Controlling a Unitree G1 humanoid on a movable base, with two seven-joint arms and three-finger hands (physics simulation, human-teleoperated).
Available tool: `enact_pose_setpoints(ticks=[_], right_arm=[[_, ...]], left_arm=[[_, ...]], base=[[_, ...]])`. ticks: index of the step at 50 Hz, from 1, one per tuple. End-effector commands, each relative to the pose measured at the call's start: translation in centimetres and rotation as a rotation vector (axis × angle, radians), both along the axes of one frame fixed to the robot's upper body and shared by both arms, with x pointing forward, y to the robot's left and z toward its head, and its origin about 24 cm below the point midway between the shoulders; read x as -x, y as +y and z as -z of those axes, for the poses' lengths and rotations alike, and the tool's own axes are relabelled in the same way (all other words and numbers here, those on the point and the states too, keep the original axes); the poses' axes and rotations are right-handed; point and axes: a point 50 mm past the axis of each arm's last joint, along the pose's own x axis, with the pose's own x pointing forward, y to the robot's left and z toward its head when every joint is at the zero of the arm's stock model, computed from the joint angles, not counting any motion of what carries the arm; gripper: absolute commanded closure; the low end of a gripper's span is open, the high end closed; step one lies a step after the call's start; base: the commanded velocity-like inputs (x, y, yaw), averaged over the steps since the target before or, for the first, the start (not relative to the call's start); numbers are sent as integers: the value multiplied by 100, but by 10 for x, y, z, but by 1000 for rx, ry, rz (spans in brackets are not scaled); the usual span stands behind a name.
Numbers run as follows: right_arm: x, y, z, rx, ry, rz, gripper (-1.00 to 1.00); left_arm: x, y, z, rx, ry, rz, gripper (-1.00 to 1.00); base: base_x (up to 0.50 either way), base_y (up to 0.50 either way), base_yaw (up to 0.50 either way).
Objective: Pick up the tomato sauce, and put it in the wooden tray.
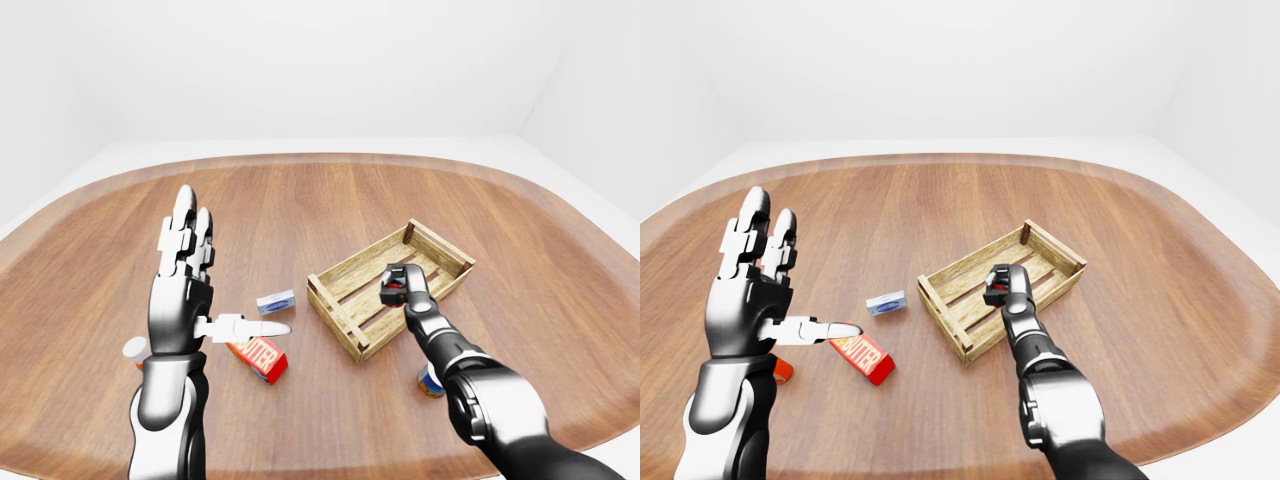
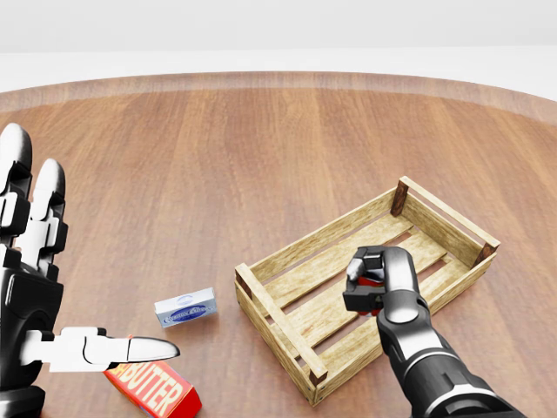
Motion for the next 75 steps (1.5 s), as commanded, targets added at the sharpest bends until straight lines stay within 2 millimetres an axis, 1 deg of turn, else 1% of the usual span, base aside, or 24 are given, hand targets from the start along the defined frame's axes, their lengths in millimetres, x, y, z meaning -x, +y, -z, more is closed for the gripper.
enact_pose_setpoints(ticks=[1, 13, 18, 19, 20, 21, 36, 40, 51, 56, 58, 68, 72, 75], right_arm=[[-3, 0, -4, -15, -19, 23, 100], [-2, 0, -4, -4, -19, 24, 100], [-2, 0, -3, 10, -18, 22, 100], [-2, 1, -3, 19, -19, 21, 55], [-2, 1, -3, 22, -19, 21, -39], [-2, 1, -3, 24, -19, 21, -100], [-2, 1, -3, 25, -19, 20, -100], [-2, 1, -3, 26, -19, 19, -100], [-1, 1, -2, 23, -17, 19, -100], [-1, 1, -2, -8, -14, 13, -100], [-1, 0, -2, -17, -15, 12, -100], [-4, -13, -8, -79, -46, 38, -100], [-6, -18, -13, -96, -75, 47, -100], [-9, -23, -22, -109, -128, 49, -100]], left_arm=[[0, 1, 0, 1, 0, -3, -100], [-1, 0, 2, 2, 10, 1, -100], [0, 0, 0, 2, 0, 1, -100], [0, 0, 0, 2, 0, 2, -100], [0, 0, 0, 2, -1, 2, -100], [0, 0, 0, 2, -2, 3, -100], [0, 0, -1, 2, -4, 0, -100], [1, 1, -4, 1, -17, -1, -100], [0, 1, 0, 2, 0, -3, -100], [-2, 2, 3, 3, 15, -5, -100], [-1, 2, 1, 3, 6, -5, -100], [-1, 1, 1, 2, 7, -3, -100], [-1, 0, 3, 2, 15, -1, -100], [-1, -1, 4, 2, 19, 0, -100]], base=[[0, 0, 0], [0, 0, 0], [0, 0, 0], [0, 0, 0], [0, 0, 0], [0, 0, 0], [0, 0, 0], [0, 0, 0], [0, 0, 0], [0, 0, 0], [0, 0, 0], [0, 0, 0], [0, 0, 0], [0, 0, 0]])
